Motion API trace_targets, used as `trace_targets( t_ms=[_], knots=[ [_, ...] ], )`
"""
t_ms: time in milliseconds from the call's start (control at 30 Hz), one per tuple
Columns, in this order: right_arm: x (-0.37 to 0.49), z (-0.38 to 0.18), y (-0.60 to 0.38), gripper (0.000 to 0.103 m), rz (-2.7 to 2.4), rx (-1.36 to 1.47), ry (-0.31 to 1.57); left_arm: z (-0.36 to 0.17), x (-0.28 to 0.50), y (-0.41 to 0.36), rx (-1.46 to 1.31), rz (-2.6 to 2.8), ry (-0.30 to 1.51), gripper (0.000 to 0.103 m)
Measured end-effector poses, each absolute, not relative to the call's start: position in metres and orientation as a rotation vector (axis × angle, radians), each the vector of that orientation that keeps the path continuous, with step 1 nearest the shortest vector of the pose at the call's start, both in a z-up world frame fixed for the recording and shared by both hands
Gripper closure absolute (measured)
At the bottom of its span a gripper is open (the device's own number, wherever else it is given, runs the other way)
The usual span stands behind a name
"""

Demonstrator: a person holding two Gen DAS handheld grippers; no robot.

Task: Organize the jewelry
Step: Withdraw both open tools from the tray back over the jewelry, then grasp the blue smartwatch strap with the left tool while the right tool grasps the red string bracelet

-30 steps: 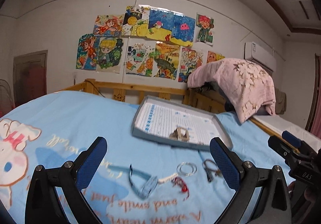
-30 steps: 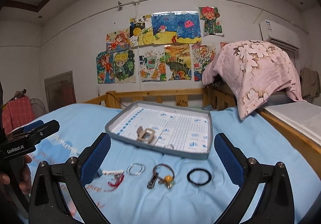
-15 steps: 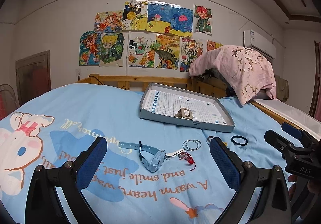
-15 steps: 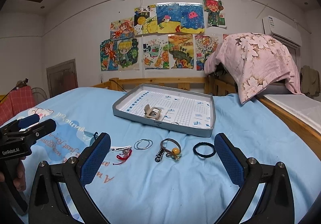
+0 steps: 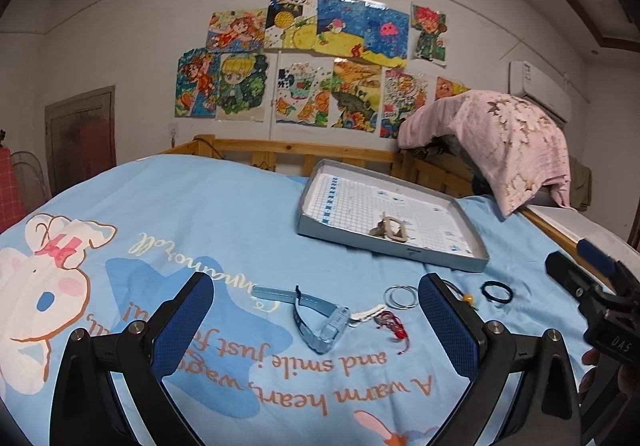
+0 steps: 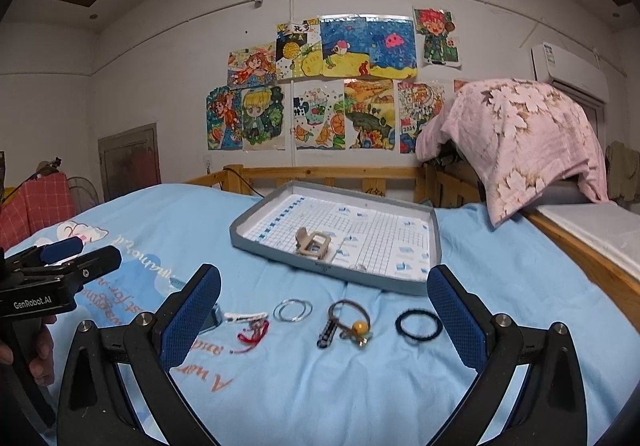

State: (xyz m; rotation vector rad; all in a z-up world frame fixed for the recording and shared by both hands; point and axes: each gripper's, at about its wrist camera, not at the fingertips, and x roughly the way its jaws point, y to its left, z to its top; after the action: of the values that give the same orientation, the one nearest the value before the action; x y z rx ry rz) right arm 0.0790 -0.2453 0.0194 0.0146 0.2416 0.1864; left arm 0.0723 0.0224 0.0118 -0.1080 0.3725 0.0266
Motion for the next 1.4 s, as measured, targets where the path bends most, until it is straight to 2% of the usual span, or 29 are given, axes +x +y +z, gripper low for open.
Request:
trace_targets(
  t_ms=[533, 1000, 1033, 1133, 1200, 1267, 1400],
  knots=[
    [0.155, 0.031, -0.244, 0.002, 0.169, 0.027, 0.213, 0.009, 0.132, 0.029, -0.158, 0.102, 0.371, 0.0],
    [0.207, -0.029, -0.236, 0.002, 0.292, 0.058, 0.464, -0.039, 0.166, 0.029, -0.138, 0.104, 0.572, 0.0],
    [0.209, -0.034, -0.234, 0.006, 0.308, 0.057, 0.479, -0.042, 0.167, 0.029, -0.14, 0.096, 0.582, 0.0],
    [0.212, -0.047, -0.225, 0.028, 0.356, 0.031, 0.526, -0.051, 0.168, 0.031, -0.156, 0.076, 0.603, 0.001],
    [0.214, -0.054, -0.218, 0.032, 0.394, 0.016, 0.557, -0.055, 0.171, 0.032, -0.17, 0.059, 0.622, 0.008],
    [0.215, -0.061, -0.21, 0.045, 0.439, -0.007, 0.589, -0.06, 0.175, 0.034, -0.187, 0.045, 0.645, 0.016],
    [0.216, -0.07, -0.193, 0.051, 0.507, -0.039, 0.639, -0.07, 0.18, 0.039, -0.225, 0.02, 0.688, 0.027]
  ],
)
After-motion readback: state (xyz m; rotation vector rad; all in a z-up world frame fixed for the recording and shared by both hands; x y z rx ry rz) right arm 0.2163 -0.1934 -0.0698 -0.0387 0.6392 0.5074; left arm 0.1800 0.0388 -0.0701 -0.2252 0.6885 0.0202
